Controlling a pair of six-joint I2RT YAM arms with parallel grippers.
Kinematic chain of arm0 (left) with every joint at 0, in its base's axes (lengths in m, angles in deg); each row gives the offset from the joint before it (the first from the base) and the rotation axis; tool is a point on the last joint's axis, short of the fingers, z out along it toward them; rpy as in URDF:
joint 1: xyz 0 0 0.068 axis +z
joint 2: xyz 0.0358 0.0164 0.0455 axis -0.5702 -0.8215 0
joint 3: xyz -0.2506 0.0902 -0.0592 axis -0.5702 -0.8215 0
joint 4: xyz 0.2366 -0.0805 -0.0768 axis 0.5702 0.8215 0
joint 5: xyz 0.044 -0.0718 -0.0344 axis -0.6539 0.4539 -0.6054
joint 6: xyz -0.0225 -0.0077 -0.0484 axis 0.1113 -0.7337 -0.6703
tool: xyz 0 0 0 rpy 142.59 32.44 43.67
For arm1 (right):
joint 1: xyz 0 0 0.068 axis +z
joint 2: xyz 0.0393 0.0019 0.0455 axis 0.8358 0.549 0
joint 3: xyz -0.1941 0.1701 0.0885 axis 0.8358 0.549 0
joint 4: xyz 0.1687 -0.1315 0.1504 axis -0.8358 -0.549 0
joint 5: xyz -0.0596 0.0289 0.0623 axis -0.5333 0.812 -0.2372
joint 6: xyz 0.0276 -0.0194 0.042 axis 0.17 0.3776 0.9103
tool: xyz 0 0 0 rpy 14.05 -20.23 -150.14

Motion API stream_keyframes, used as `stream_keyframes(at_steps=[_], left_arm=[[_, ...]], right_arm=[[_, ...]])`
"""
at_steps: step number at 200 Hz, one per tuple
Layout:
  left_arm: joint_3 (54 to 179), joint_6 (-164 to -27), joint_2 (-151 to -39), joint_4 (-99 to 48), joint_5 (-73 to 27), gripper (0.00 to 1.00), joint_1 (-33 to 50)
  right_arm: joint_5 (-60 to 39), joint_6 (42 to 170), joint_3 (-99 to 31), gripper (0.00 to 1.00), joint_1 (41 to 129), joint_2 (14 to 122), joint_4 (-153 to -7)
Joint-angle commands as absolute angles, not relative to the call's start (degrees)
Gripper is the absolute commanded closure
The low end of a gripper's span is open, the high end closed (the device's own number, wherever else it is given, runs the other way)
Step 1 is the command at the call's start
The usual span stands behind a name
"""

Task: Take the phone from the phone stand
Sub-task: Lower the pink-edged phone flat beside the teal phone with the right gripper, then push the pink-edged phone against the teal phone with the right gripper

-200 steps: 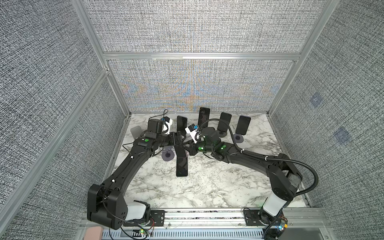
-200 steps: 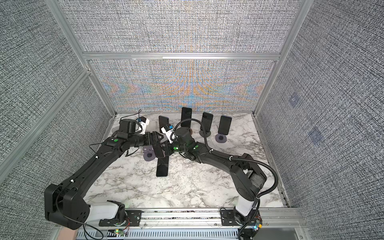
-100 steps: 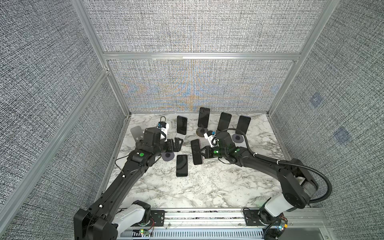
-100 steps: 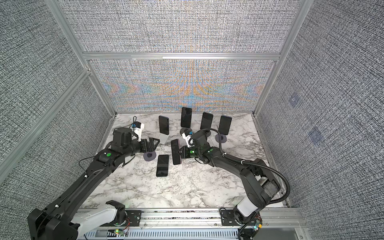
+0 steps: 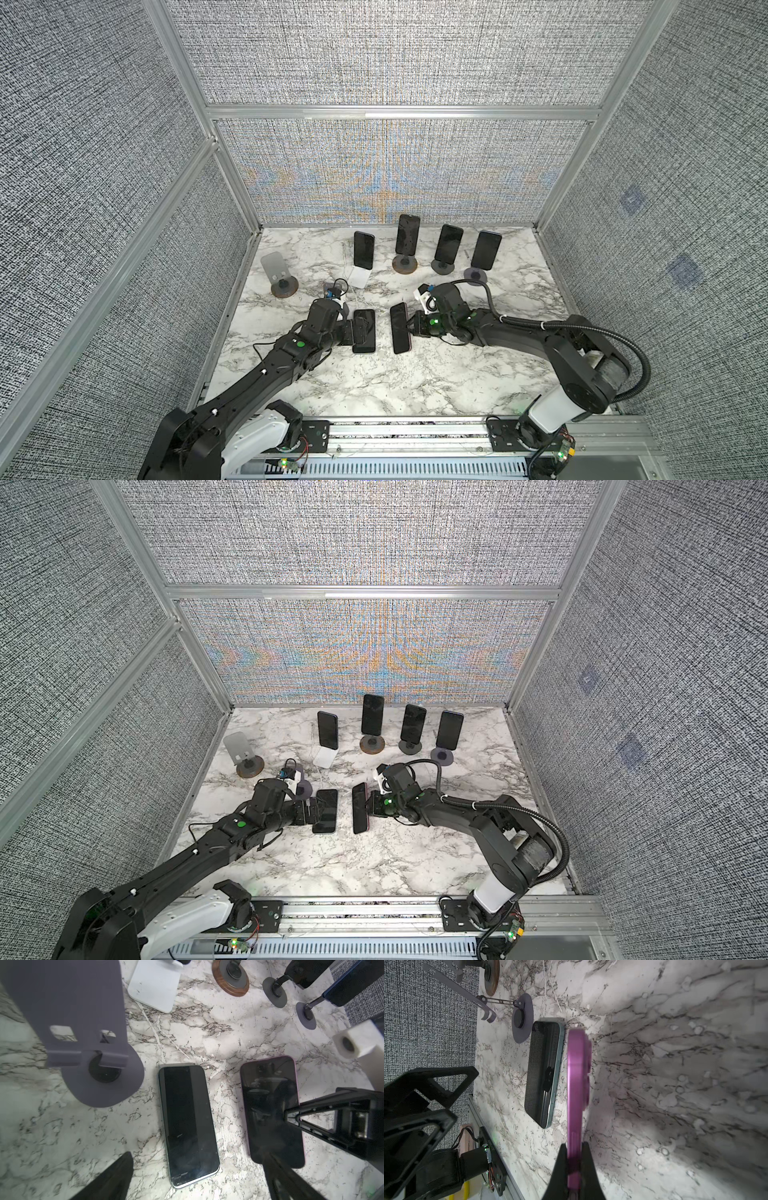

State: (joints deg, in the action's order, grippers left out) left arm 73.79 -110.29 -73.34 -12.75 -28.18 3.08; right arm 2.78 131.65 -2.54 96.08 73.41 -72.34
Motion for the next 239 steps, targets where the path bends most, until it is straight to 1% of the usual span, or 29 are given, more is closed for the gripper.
stream_keyframes(at_steps=[1,38,92,145,193,239], left_arm=[[73.1,-111.0,-76.2,-19.3,-29.6,0.02,3.1],[75.5,-112.1,-83.2,-17.8,-28.1,0.02,3.1],[75.6,-112.5,-88.9,-22.1,-27.0,0.02,3.1],[75.9,-112.5,-91.3,-23.6,-27.0,0.02,3.1],[76.0,-112.6,-93.0,-24.4,-26.6,0.02,3.0],[76.3,-112.3,-93.0,-23.9,-26.8,0.02,3.1]], right_arm=[[0.8,134.6,-2.2,1.00,96.5,74.7,-67.4],[-0.1,135.9,-2.4,1.00,96.9,77.7,-65.1],[-0.9,136.4,-3.0,1.00,97.9,80.8,-65.0],[-3.1,138.8,-2.0,1.00,99.2,83.5,-61.4],[-6.9,141.0,-0.1,1.00,99.9,83.2,-59.0],[-7.5,141.1,0.2,1.00,100.0,83.6,-58.8]])
